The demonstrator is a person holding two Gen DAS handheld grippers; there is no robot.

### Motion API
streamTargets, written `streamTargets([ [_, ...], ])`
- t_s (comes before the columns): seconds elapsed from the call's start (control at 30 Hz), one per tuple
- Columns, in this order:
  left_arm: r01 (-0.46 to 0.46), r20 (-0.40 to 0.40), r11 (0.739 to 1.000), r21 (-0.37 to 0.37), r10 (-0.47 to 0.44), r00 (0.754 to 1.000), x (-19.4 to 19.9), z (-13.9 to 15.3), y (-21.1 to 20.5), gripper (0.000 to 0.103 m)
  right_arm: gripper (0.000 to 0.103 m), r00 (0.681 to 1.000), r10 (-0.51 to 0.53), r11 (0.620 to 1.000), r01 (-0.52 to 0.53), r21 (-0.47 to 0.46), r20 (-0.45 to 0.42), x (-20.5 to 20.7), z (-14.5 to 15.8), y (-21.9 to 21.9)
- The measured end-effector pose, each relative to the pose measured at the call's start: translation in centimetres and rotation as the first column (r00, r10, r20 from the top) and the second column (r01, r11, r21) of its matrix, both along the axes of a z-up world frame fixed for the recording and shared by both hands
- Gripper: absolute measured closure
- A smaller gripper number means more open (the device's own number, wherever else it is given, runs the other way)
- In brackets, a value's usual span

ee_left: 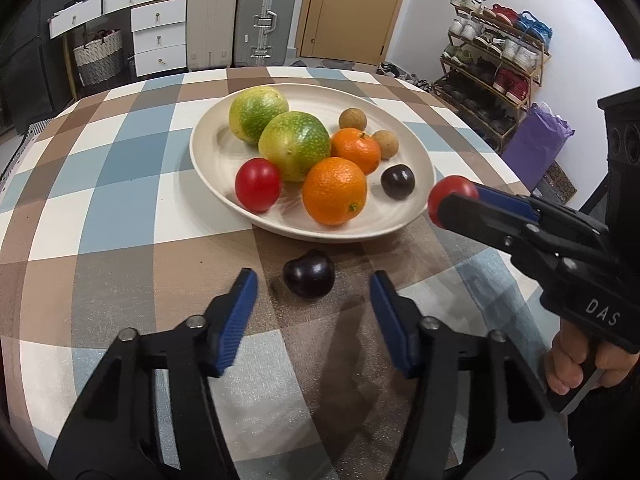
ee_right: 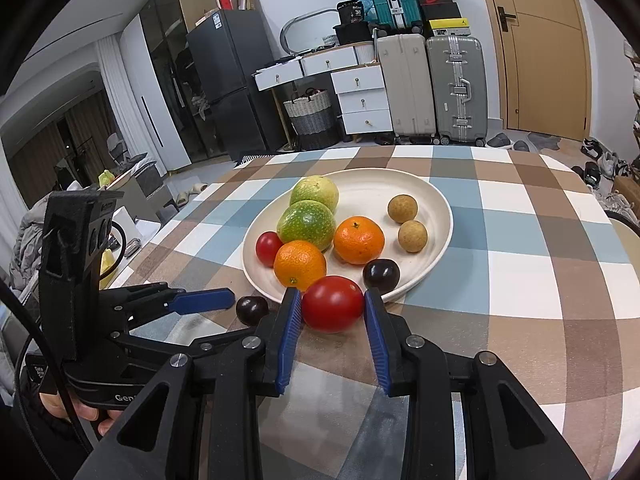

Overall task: Organize fruits
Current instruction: 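Grasp the last dark plum with the left tool while the right tool holds the tomato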

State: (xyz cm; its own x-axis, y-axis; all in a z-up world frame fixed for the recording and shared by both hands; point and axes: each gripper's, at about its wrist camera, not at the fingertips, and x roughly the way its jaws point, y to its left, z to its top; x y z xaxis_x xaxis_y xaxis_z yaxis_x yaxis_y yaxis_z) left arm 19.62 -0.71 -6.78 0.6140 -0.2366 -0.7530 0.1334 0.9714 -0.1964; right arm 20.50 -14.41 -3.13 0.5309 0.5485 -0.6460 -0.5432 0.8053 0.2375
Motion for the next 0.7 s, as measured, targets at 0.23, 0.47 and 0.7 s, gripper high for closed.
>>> streamTargets([
  [0.23, 0.004, 0.008, 1.000, -0.015, -0.004, 1.000, -0.20, 0.11, 0.18, 0.075, 0.070, 1.000, 0.003, 1.000, -0.003, -0.003, -0.001, 0.01, 0.00, 0.08],
  [0.47, -0.002, 0.012, 0.999, -0.033, 0.003, 1.000, -0.30, 0.18, 0.72, 0.080, 0.070, 1.000, 0.003, 1.000, -0.003, -0.005, -0.004, 0.03, -0.13, 0.22],
  [0.7, 0.004, 0.030, 1.000, -0.022, -0.003, 1.000, -0.49, 0.39, 0.81, 0.080, 0.070, 1.000, 0.002, 1.000, -0.002, -0.006, -0.005, 0.10, -0.25, 0.29],
])
